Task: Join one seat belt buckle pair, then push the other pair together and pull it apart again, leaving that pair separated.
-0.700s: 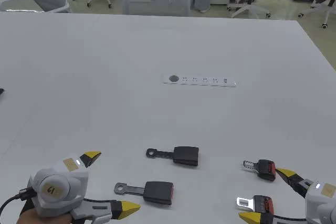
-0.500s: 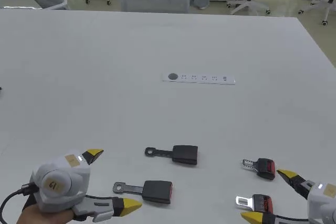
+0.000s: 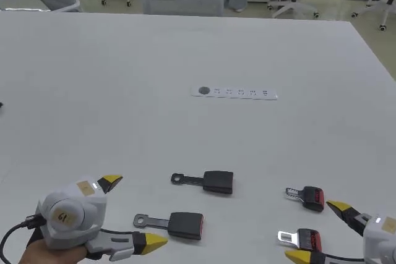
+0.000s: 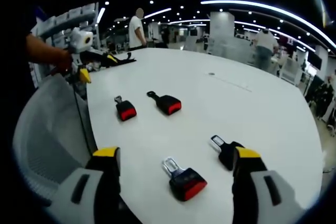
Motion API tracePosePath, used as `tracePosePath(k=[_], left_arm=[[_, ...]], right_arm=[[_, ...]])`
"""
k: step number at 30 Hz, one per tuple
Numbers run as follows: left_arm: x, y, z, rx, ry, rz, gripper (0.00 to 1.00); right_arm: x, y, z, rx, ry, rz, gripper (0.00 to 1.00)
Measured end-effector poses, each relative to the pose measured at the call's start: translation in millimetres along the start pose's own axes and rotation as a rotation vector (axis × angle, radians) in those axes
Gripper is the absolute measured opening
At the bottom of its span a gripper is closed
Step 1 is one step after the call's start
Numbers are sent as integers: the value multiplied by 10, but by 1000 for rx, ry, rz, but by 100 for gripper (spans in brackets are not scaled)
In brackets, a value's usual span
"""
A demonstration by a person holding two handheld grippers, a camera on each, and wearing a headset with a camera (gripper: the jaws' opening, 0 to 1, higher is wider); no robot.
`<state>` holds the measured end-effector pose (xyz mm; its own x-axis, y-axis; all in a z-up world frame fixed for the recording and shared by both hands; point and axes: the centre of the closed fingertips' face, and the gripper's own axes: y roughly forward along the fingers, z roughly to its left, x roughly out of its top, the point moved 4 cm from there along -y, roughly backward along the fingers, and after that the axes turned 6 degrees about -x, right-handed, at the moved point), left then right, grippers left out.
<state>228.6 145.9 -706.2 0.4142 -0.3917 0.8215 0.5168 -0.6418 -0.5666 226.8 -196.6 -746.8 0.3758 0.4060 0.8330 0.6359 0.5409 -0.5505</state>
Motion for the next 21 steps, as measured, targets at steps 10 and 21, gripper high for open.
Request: tracePosePath(k=[10, 21], left_arm=[[11, 2, -10, -3, 4, 2, 100], [8, 1, -12, -4, 1, 5, 100]], right_arm=[[17, -16, -1, -4, 2, -6, 90], [-7, -18, -18, -4, 3, 4, 90]])
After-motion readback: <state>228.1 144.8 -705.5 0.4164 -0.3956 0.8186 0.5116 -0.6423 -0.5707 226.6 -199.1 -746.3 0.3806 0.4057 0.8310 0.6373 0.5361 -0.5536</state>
